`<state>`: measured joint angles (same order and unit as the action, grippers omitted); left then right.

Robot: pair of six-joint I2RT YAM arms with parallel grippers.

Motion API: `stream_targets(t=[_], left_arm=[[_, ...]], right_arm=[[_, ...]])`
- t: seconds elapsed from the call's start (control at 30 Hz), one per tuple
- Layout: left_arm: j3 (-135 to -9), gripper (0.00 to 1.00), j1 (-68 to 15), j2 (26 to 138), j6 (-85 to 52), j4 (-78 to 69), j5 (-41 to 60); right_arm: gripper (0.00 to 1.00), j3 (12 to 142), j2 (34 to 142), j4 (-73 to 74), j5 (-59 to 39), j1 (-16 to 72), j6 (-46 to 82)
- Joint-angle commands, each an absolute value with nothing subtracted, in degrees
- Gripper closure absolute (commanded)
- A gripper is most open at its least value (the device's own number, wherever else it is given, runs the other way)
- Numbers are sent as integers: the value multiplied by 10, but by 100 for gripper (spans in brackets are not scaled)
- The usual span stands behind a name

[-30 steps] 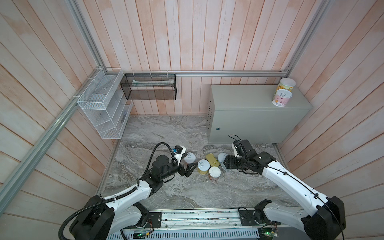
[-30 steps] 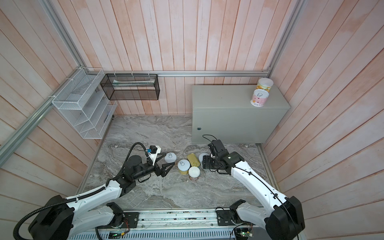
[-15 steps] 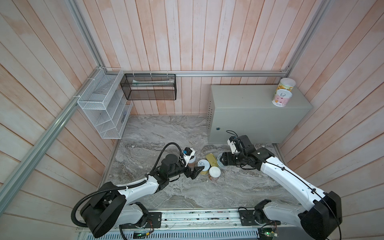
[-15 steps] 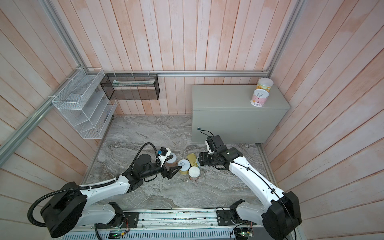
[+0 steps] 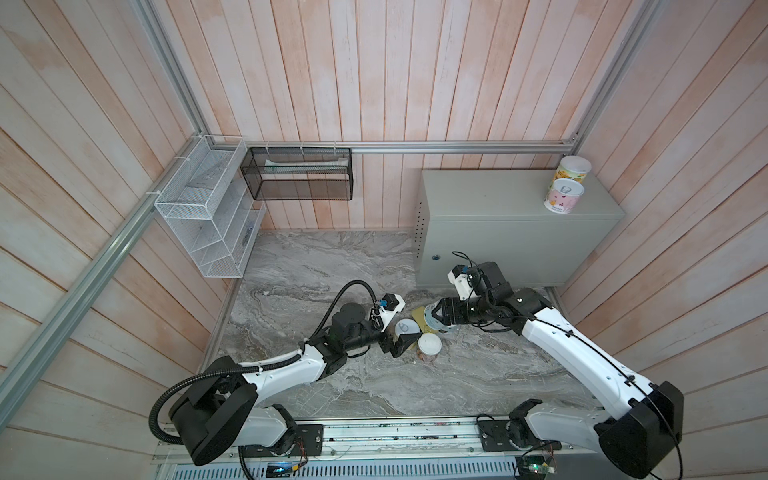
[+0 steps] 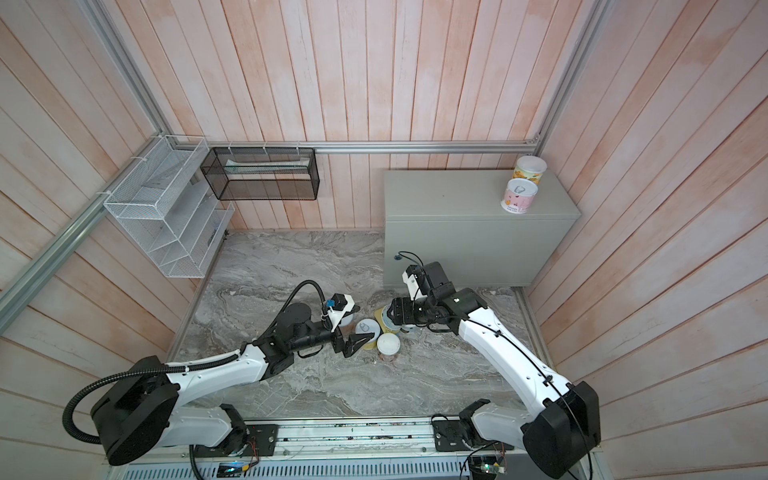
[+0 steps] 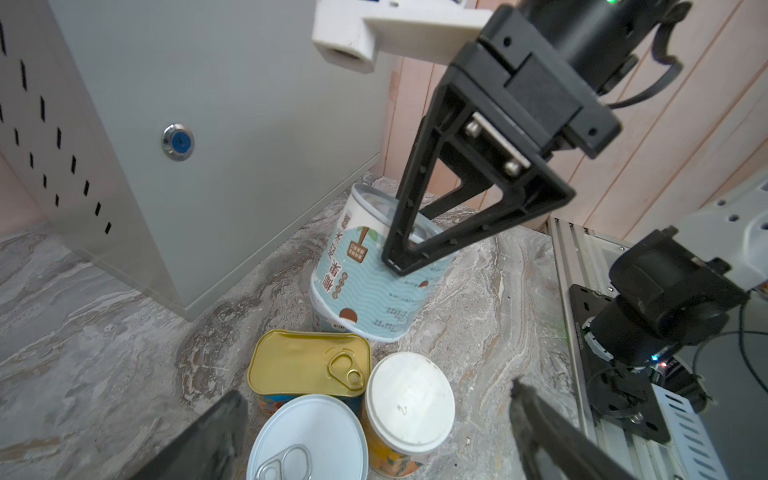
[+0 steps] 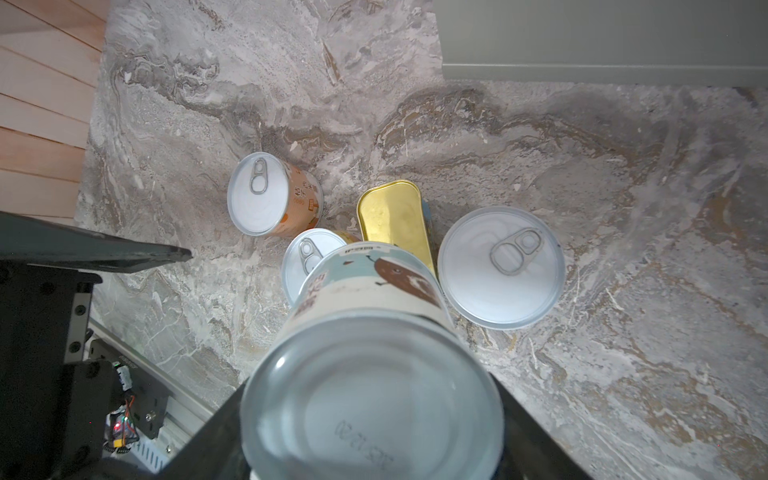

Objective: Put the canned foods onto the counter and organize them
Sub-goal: 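Carry the light-blue can toward the left gripper while the left gripper reaches to it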

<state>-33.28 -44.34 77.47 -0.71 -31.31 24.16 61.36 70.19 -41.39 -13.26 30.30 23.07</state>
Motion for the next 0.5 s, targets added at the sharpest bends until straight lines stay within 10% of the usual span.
stream_targets(t=[0.0,0.47], left_arm=[[-359,0,-447,793,25,-333,268],[-440,0,-457,878,57,-332,323]], right_arm=[[52,645,700,-410,-165,302,220],[54,650,696,-416,-215,302,209]])
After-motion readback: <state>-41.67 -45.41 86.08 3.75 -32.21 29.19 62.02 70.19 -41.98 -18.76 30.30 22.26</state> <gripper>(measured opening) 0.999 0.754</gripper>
